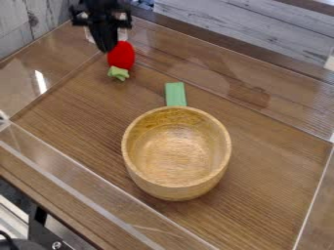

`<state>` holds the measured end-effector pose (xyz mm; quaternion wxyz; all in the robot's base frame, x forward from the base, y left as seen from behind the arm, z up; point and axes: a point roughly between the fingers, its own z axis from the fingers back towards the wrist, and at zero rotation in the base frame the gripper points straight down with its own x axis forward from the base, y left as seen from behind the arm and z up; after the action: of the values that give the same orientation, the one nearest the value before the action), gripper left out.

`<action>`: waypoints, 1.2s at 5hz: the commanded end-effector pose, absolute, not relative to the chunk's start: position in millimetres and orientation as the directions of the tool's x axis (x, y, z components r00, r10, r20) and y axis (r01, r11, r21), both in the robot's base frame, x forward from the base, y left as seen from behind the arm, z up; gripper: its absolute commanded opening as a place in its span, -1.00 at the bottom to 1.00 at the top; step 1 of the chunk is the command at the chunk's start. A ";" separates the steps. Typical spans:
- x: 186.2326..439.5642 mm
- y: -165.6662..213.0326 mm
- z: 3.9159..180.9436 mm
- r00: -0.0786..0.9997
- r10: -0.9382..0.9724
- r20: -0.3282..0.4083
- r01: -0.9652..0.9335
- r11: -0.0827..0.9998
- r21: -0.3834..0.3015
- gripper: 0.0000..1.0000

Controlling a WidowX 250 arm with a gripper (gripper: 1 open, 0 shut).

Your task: Move the red object to the right side of the table

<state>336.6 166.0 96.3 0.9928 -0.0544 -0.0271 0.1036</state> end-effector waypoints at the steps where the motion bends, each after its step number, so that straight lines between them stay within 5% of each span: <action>1: 348.8 152.2 147.5 0.974 0.163 0.160 -0.148 0.984 -0.101 -1.00; 3: 355.2 114.8 166.5 0.974 0.161 0.162 -0.140 0.981 -0.131 -1.00; 4: 351.7 126.6 148.6 0.972 0.188 0.141 -0.172 0.978 -0.120 1.00; 6: 346.7 166.0 119.2 0.963 0.245 0.108 -0.236 0.968 -0.086 1.00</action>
<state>344.4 161.0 100.0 0.9909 -0.0492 -0.0312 0.1209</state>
